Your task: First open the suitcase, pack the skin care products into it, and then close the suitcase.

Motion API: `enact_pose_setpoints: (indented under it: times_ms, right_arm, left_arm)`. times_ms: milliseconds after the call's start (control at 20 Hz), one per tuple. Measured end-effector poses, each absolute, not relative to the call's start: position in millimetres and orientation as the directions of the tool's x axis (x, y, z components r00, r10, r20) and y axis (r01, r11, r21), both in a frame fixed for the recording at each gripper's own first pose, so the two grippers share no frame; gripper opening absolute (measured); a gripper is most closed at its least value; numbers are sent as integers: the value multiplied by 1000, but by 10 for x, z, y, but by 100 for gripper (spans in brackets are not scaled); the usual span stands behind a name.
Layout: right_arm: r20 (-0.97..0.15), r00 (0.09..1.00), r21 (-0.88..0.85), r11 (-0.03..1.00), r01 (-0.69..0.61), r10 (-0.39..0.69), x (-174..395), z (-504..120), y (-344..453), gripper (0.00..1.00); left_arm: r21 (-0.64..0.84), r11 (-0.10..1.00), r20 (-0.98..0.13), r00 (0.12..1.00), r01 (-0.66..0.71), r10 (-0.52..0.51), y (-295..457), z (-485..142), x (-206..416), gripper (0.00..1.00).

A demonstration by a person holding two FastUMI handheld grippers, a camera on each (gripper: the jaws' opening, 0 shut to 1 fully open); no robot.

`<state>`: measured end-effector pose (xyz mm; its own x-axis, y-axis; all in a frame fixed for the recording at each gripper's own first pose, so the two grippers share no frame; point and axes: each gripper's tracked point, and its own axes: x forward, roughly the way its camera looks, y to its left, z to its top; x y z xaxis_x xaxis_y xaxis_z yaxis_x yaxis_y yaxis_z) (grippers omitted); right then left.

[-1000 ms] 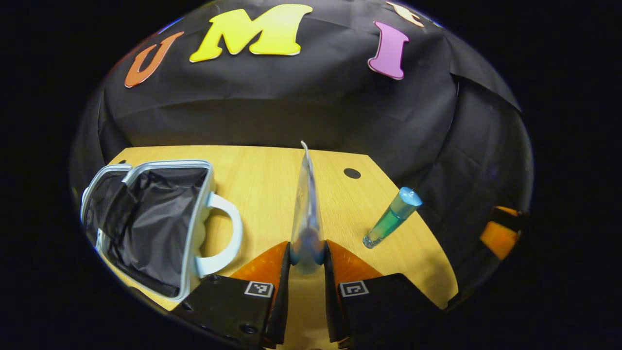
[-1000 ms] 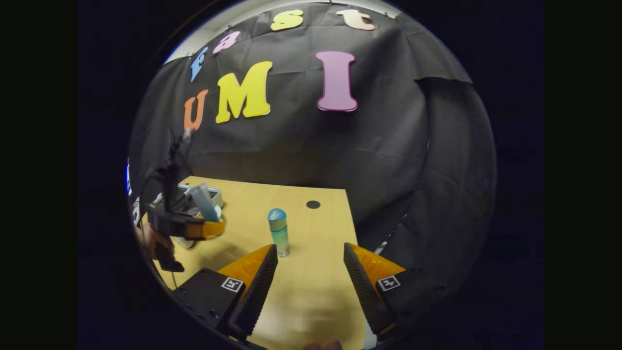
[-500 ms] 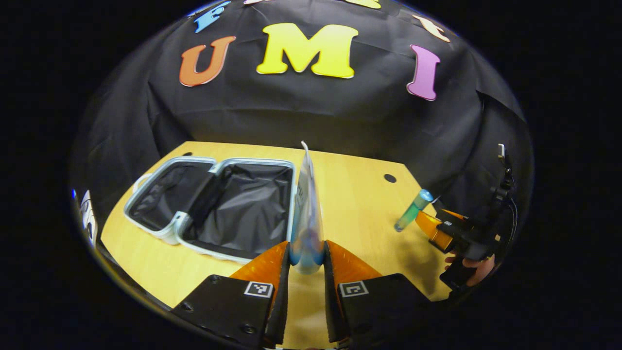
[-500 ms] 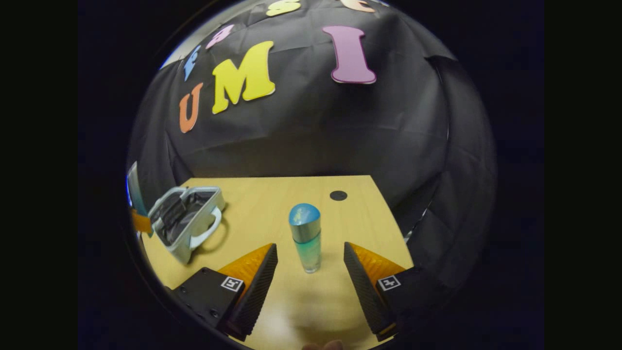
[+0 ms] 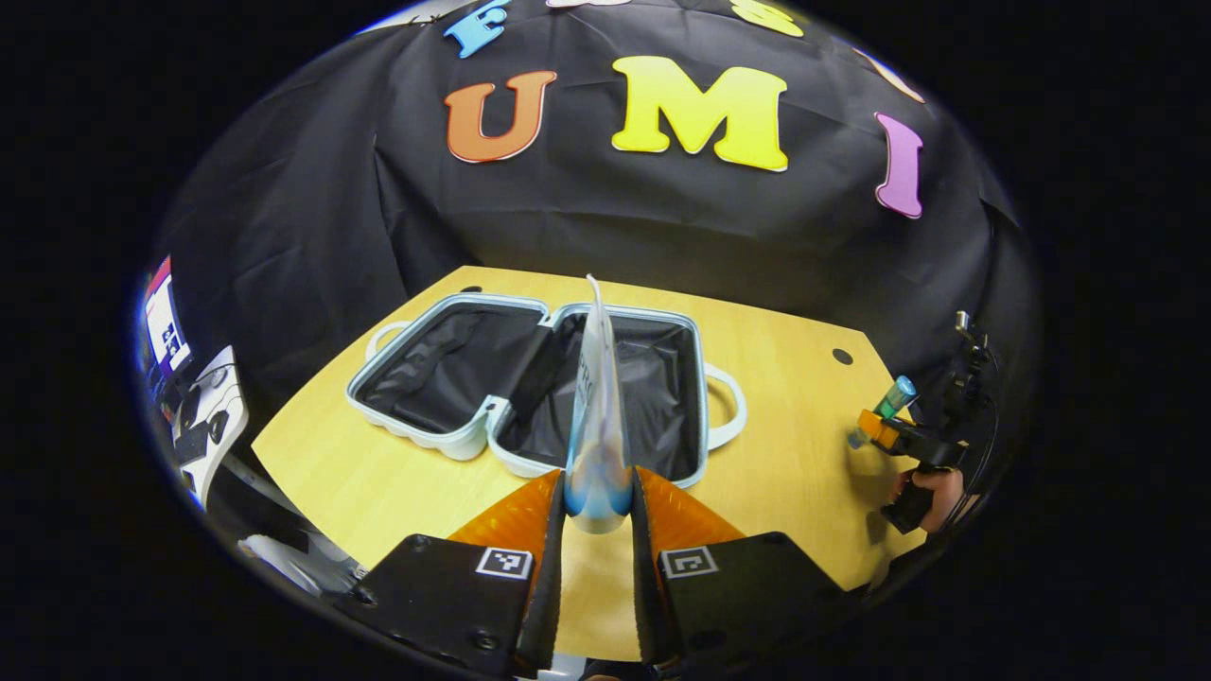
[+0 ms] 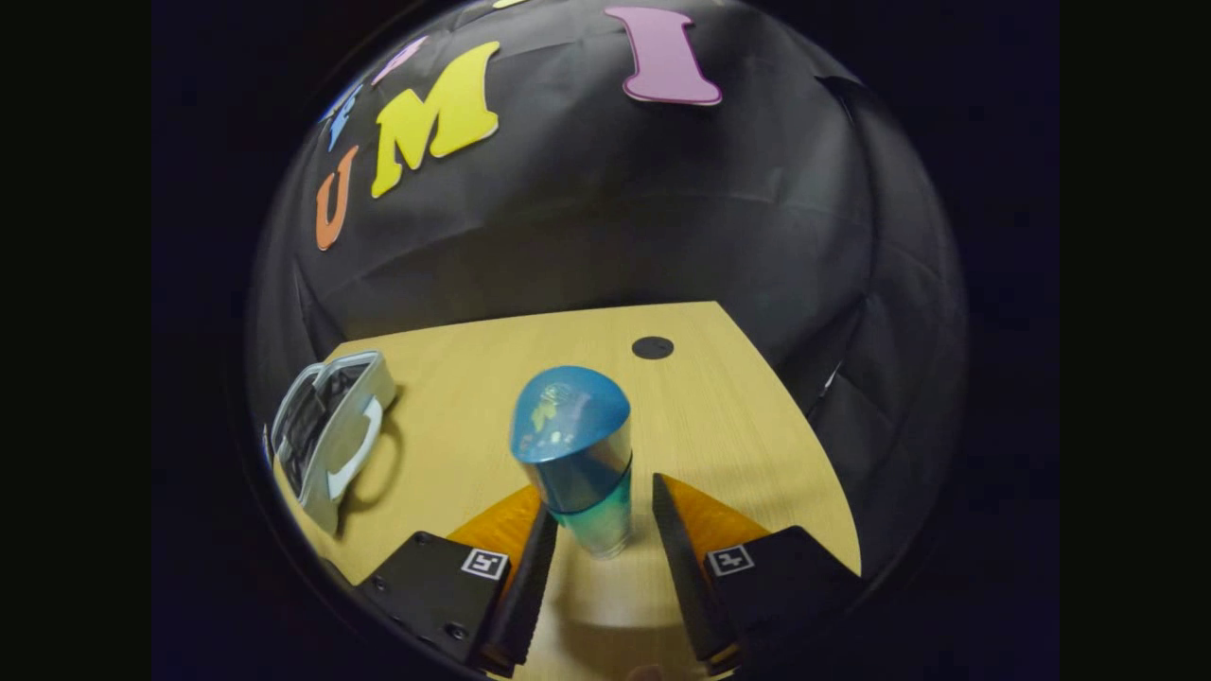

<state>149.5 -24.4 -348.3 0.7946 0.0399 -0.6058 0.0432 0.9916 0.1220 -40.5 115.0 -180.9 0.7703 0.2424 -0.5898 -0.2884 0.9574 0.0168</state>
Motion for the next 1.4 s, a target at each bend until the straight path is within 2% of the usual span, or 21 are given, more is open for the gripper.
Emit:
enact_pose_setpoints:
  times_ms: [50,150,400,600,800,1050,1100,1250,1400]
  right_arm:
    - [-606,794,123,992,33,49,1514,-3452,-212,58]
    - [-611,791,85,996,22,35,1547,-3489,-205,41]
    - [-665,744,134,990,32,66,1286,-3319,-165,30]
    - [-655,747,156,988,-12,113,779,-2841,-94,31]
    - [-655,723,239,968,-78,220,241,-2280,130,31]
    - [-607,742,313,944,-105,284,-38,-1640,351,29]
    - [-598,748,321,941,-105,287,-70,-1553,373,31]
    - [-585,763,327,941,-90,276,-98,-1452,353,31]
    - [-592,766,304,950,-76,251,-253,-1423,271,31]
  left_arm:
    - [13,957,-589,771,-291,242,1204,-1791,-398,35]
    - [-2,959,-589,775,-283,228,1298,-1772,-352,35]
    - [-64,978,-616,779,-200,118,1434,-1833,-34,36]
    - [-149,984,-683,730,-102,-28,1453,-2065,215,35]
    - [-220,975,-795,585,-29,-161,1555,-2339,467,35]
    - [-127,990,-934,330,60,-140,1905,-2801,890,35]
    - [-130,989,-951,274,72,-145,1887,-2901,914,35]
    - [-105,989,-982,144,105,-120,1936,-3097,932,36]
    - [-148,986,-989,6,81,-149,1918,-3359,864,35]
